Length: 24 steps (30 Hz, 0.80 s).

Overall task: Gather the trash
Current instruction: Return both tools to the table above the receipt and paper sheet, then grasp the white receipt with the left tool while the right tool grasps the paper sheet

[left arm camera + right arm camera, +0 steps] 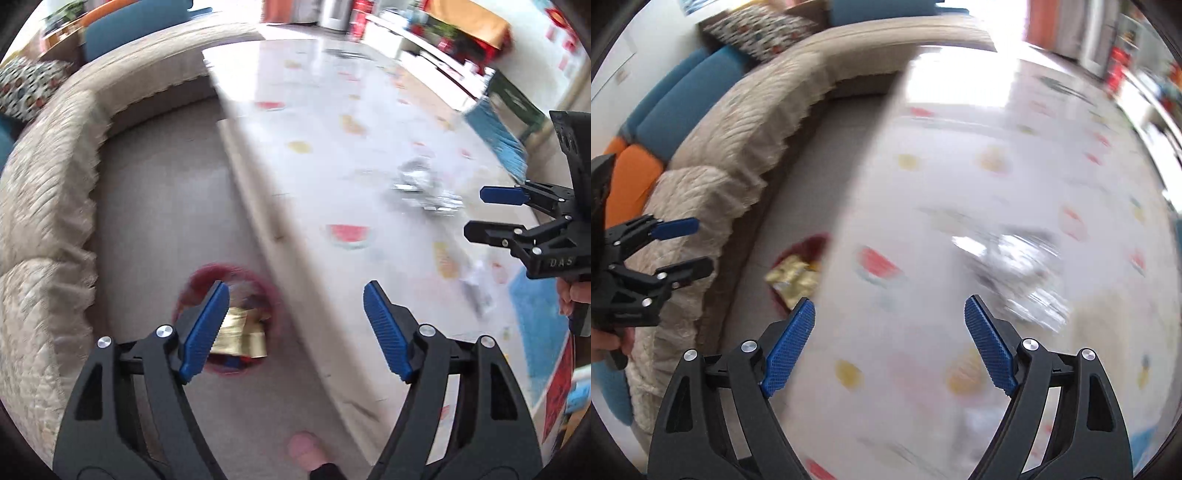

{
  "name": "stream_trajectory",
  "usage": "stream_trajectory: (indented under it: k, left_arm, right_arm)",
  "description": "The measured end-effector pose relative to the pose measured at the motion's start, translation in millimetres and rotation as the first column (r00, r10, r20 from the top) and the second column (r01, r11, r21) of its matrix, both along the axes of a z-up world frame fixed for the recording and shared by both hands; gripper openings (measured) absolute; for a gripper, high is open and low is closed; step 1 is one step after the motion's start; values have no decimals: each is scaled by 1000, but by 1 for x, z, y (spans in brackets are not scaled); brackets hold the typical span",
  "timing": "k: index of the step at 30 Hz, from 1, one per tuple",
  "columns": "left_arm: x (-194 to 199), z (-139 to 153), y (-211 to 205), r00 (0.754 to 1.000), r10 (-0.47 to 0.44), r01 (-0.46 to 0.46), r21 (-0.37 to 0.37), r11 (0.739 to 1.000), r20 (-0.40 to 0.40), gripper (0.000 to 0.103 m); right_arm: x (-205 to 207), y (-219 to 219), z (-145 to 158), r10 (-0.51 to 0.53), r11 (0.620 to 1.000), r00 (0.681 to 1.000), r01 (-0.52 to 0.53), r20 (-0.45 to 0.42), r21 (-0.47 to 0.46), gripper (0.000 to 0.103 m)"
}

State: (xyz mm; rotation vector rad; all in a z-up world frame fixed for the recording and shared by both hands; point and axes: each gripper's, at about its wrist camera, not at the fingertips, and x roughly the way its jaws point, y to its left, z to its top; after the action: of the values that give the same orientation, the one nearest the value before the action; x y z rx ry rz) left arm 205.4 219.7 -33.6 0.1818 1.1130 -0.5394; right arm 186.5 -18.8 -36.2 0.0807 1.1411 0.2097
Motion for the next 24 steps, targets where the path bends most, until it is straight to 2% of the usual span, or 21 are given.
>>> stream_trajectory:
  k: [4,6,8,9,12,16,19,22,24]
  left_arm:
    - [-24,0,-62,998,-59,59,-23,998,-16,75]
    - [-39,-3,-96,996,-87,86,-36,996,-26,84]
    - [-51,-8,-121,993,-108,106,-44,993,-43,84]
    - [-55,-12,-131,992,-117,115,-44,992,-53,85]
    - [-72,-30,-166,985,-145,143,-28,989,-89,88]
    - [-89,-61,-203,975,-164,167,5,986,-151,89]
    - [-97,-88,-223,964,-150,155,10,988,-220,89]
    - [-98,-103,-235,964,-128,136,18,991,-233,89]
    - [-99,-112,-243,966,-106,116,26,993,-238,89]
  right_arm:
    - [-31,-64,8,-78,997,997,78,12,-25,84]
    - [-43,-92,12,-113,993,993,114,24,-32,85]
    - [-56,-122,15,-148,988,988,149,34,-34,86]
    - [-61,-134,15,-163,986,986,165,41,-38,90]
    - [-67,-156,9,-180,983,983,182,45,-39,90]
    - [-58,-167,-21,-155,987,988,154,-11,-54,91]
    - [-45,-162,-42,-117,988,993,116,-3,-98,91]
    - [-35,-166,-59,-97,992,995,94,-25,-87,91]
    - [-27,-164,-68,-75,996,997,74,-32,-46,91]
